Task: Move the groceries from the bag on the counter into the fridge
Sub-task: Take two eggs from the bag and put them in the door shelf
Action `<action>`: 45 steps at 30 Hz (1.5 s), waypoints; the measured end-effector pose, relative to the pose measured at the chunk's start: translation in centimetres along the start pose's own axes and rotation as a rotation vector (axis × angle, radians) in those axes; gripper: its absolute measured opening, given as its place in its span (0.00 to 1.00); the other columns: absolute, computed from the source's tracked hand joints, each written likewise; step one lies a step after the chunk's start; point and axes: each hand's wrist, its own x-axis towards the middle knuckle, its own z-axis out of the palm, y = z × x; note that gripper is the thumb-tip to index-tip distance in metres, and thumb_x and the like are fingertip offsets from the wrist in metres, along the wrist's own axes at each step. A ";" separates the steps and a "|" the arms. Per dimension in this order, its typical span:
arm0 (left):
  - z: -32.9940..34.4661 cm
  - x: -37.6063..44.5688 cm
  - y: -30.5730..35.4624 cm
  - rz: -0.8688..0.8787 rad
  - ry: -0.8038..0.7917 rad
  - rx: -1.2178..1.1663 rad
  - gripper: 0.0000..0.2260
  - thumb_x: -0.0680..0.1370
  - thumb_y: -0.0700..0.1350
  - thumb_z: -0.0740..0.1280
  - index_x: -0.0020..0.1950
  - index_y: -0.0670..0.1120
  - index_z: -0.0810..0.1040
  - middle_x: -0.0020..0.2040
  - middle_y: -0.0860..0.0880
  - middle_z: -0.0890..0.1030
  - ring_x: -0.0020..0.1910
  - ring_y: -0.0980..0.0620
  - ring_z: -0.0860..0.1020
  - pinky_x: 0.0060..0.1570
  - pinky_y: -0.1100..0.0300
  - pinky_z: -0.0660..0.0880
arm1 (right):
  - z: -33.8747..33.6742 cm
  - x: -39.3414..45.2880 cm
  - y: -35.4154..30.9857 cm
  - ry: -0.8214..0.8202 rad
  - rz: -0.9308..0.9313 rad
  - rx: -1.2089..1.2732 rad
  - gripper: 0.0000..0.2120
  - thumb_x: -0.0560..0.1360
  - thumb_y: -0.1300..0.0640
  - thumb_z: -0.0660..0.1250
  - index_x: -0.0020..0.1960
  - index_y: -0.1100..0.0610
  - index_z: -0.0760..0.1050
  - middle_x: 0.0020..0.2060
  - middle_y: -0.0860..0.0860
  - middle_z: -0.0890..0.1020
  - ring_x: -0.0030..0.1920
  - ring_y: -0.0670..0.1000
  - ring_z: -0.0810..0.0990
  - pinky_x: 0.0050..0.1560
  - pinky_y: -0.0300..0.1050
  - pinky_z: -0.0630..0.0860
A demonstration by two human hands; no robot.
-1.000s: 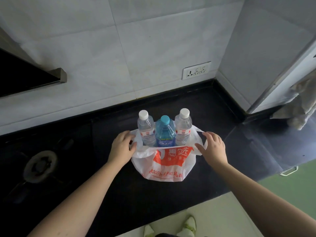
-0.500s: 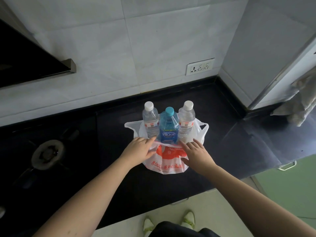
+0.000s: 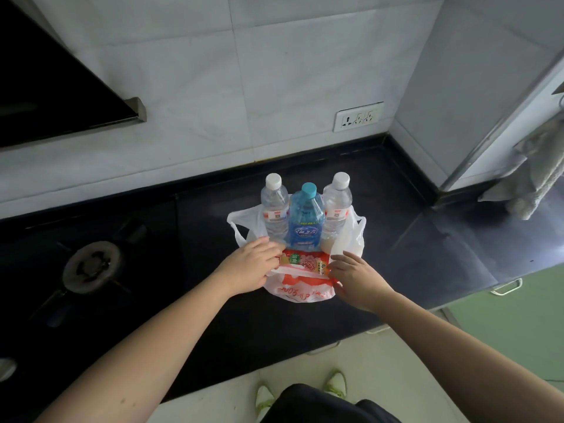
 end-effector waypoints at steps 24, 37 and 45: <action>7.3 -3.5 1.3 -0.231 -0.064 -0.020 0.23 0.81 0.58 0.54 0.72 0.49 0.68 0.67 0.48 0.74 0.70 0.48 0.68 0.74 0.48 0.59 | 1.5 -0.3 -0.3 -0.073 0.553 0.528 0.14 0.82 0.49 0.54 0.57 0.53 0.76 0.52 0.52 0.80 0.51 0.55 0.79 0.51 0.47 0.74; 4.8 -0.8 0.8 -0.327 0.026 -0.187 0.15 0.83 0.48 0.55 0.49 0.47 0.81 0.49 0.51 0.82 0.56 0.53 0.76 0.75 0.52 0.57 | 1.0 2.6 3.6 0.083 1.206 1.309 0.13 0.78 0.58 0.58 0.58 0.57 0.77 0.44 0.55 0.84 0.49 0.58 0.84 0.55 0.56 0.80; 4.2 0.7 0.7 -0.252 0.179 -0.303 0.11 0.78 0.47 0.61 0.41 0.45 0.80 0.39 0.51 0.78 0.41 0.52 0.77 0.40 0.54 0.77 | -2.4 3.1 1.0 0.336 0.993 1.129 0.12 0.78 0.62 0.57 0.54 0.56 0.79 0.44 0.53 0.84 0.43 0.50 0.83 0.49 0.51 0.82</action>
